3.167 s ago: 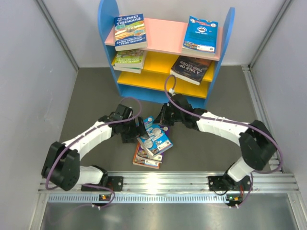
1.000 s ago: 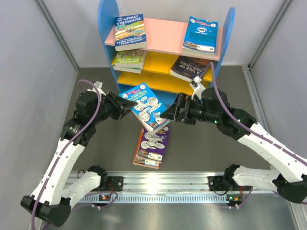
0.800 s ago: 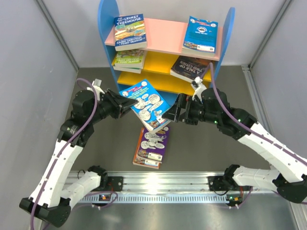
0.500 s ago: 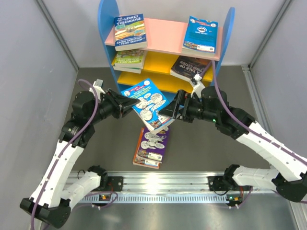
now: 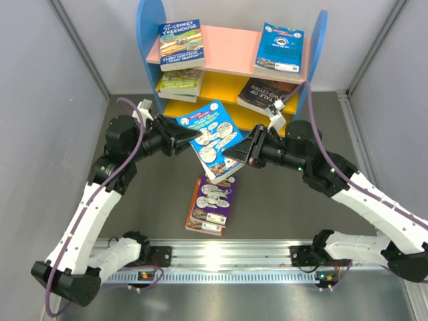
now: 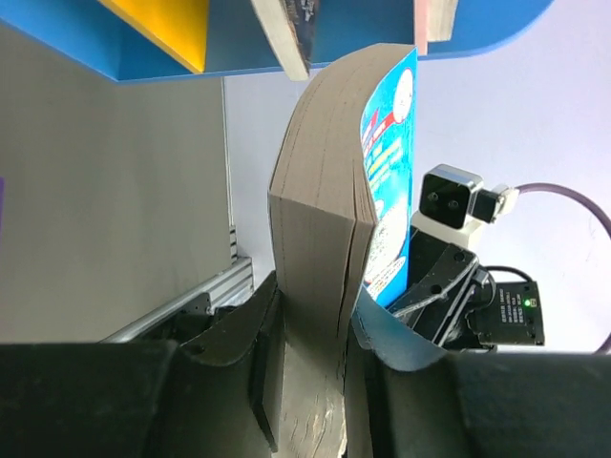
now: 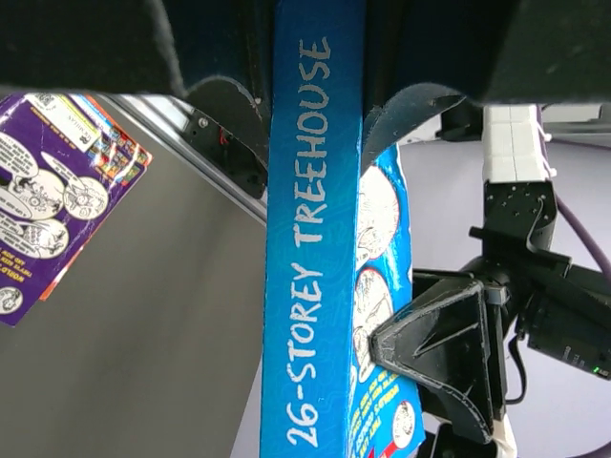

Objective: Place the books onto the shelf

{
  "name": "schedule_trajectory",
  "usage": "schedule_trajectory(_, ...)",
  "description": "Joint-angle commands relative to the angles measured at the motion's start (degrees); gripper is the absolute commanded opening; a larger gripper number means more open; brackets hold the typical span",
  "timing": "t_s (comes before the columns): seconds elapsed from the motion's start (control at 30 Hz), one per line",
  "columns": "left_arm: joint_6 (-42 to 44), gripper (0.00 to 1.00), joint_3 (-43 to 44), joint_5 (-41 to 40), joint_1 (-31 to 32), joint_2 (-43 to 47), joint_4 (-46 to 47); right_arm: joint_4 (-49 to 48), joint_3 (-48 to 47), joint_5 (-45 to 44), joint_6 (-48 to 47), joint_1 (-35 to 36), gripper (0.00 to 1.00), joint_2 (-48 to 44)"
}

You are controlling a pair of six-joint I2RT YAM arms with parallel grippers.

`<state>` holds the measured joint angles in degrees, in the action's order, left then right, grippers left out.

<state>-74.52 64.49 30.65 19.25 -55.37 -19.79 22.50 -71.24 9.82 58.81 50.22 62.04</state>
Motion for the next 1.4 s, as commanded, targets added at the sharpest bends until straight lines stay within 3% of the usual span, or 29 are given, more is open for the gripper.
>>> schedule_trajectory(0.0, 2.00, 0.24, 5.38, 0.28, 0.09, -2.10, 4.77, -1.78, -3.98, 2.23, -0.18, 2.43, 0.00, -2.19)
schedule_trajectory(0.07, 2.89, 0.53, 6.61, 0.28, 0.09, -2.72, 3.98, 0.60, -9.86, -0.32, -2.28, 1.38, 0.00, -1.23)
schedule_trajectory(0.1, 4.02, 0.82, 6.96, 0.02, 0.09, -2.46, 3.10, 1.83, -12.32, -0.85, -2.81, 0.59, 0.00, 0.35)
schedule_trajectory(0.17, 5.35, 0.98, 7.40, -1.03, 0.09, -1.41, 1.52, 5.43, -20.31, -0.07, -4.39, -2.82, 0.00, 2.46)
schedule_trajectory(0.33, 8.77, 0.98, 6.79, -1.12, 0.09, 2.36, -6.29, 13.35, -37.62, 1.94, -6.77, -11.09, 0.00, 8.79)
schedule_trajectory(0.43, 10.01, 0.99, 4.08, -2.18, 0.09, 6.31, -8.94, 14.23, -42.29, 3.53, -5.81, -19.86, 0.00, 10.64)
schedule_trajectory(0.67, 7.29, 0.98, -3.66, -3.06, 0.09, 15.81, -11.05, 11.17, -45.03, 0.55, -0.98, -28.67, 0.00, 15.55)
schedule_trajectory(1.03, 9.22, 0.98, -1.83, -4.02, 0.09, 19.16, -17.82, 6.68, -53.02, -7.71, 7.63, -33.07, 0.00, 27.60)
schedule_trajectory(1.3, 10.80, 0.98, -1.91, -3.67, 0.09, 19.25, -19.14, 7.73, -58.40, -7.80, 10.01, -34.75, 0.00, 33.32)
schedule_trajectory(1.37, 11.06, 0.98, -2.26, -3.67, 0.09, 19.17, -19.06, 7.82, -58.22, -8.86, 10.10, -34.92, 0.14, 33.06)
